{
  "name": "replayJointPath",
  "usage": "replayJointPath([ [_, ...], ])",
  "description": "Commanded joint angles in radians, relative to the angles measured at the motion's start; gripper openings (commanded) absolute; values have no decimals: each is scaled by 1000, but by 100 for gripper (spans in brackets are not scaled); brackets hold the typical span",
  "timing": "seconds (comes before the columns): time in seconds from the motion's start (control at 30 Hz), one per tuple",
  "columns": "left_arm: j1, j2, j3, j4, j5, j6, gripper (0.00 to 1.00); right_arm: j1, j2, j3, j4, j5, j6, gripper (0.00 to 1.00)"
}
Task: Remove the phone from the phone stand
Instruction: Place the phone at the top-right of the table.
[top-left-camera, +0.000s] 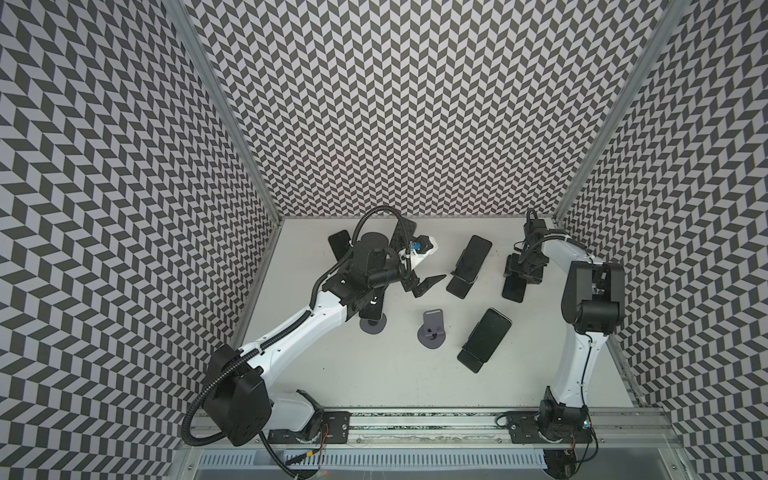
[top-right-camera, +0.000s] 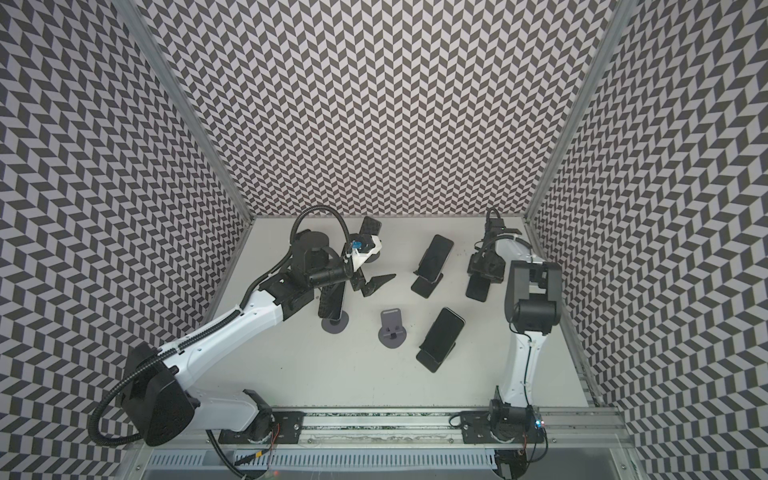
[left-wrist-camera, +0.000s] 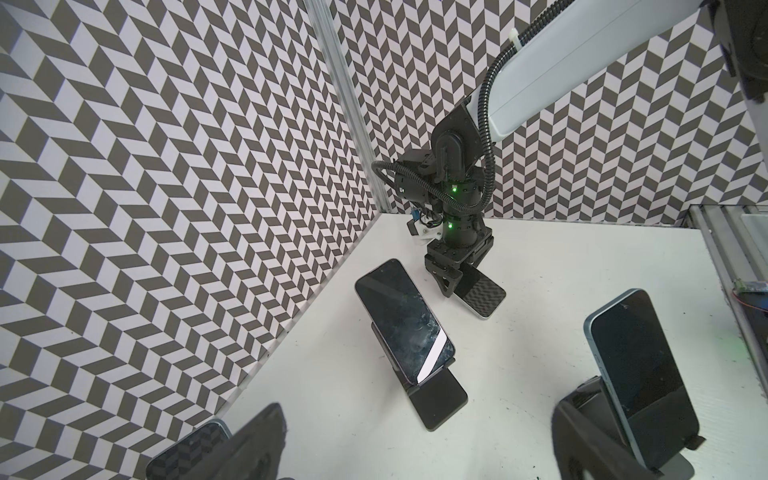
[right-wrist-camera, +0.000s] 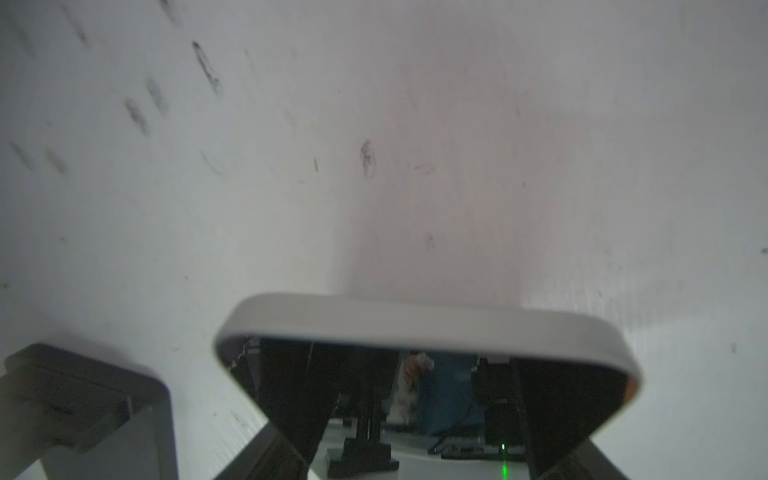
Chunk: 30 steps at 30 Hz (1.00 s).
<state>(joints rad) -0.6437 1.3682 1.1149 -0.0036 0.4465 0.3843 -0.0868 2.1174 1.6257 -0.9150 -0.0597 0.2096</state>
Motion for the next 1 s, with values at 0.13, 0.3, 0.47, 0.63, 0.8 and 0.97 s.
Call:
replayJointPath([
  [0.13,-4,-29,25,-24,-5,36,100,-16,54,22,16,19,-14,55],
  [0.3,-4,-28,20,-40,11,42,100,-16,74,31,16,20,-13,55],
  [0.47,-4,-29,22,-48,13,44,100,-15,93,49,16,25,-10,56],
  [0.63,-4,-24,24,-53,11,51,100,-14,117,82,20,17,-4,58],
  [0.8,-4,-17,30,-38,22,39,100,-14,163,151,24,40,-1,58],
  [0.97,-4,-16,37,-34,27,18,100,-15,232,261,12,56,8,59],
])
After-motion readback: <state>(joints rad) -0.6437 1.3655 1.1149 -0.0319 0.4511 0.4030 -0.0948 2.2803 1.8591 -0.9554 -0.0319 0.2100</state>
